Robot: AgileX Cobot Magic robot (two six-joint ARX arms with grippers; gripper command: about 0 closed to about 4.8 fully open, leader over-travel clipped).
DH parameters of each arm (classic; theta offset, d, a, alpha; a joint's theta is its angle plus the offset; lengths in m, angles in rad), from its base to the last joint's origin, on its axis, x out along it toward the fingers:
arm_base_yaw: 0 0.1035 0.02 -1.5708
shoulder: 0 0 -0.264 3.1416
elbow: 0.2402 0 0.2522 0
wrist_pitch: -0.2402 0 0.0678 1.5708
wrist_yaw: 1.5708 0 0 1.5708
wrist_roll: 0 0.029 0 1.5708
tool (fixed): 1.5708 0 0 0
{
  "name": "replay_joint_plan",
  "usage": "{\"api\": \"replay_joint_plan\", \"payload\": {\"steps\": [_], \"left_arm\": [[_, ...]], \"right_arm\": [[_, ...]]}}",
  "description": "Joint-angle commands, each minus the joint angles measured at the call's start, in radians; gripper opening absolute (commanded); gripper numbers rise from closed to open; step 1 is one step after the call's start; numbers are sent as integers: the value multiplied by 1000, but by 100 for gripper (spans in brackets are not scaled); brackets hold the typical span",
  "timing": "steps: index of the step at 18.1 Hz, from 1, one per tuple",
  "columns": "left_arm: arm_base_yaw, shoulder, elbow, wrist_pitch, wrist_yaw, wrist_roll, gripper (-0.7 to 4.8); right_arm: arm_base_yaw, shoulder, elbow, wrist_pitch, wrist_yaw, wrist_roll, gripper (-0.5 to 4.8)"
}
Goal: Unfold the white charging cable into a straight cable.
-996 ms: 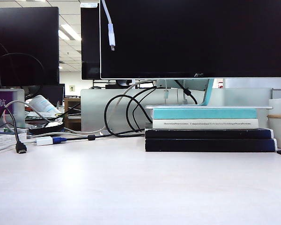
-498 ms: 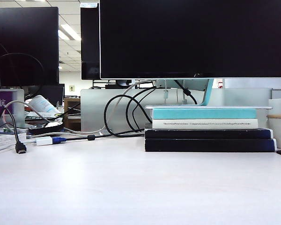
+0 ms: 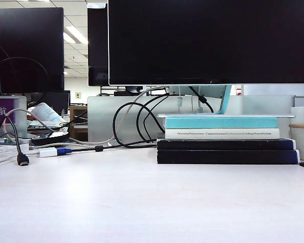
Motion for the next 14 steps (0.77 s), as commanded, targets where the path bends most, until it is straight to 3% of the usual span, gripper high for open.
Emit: {"api": "replay_joint_plan", "payload": {"steps": [1, 5, 7, 10, 14], "left_arm": [[1, -2, 3, -95, 153, 34, 57], [26, -2, 2, -290, 106, 238, 57], [90, -2, 2, -447, -106, 366, 57], [160, -2, 2, -592, -253, 505, 57], [213, -2, 2, -615, -257, 522, 57]], "right_arm": [[-1, -8, 5, 53, 78, -3, -5], [-1, -14, 5, 60, 101, -3, -5], [-1, -25, 5, 58, 101, -3, -5], [-2, -38, 5, 53, 101, -2, -5], [-2, -40, 5, 53, 101, -2, -5]]}}
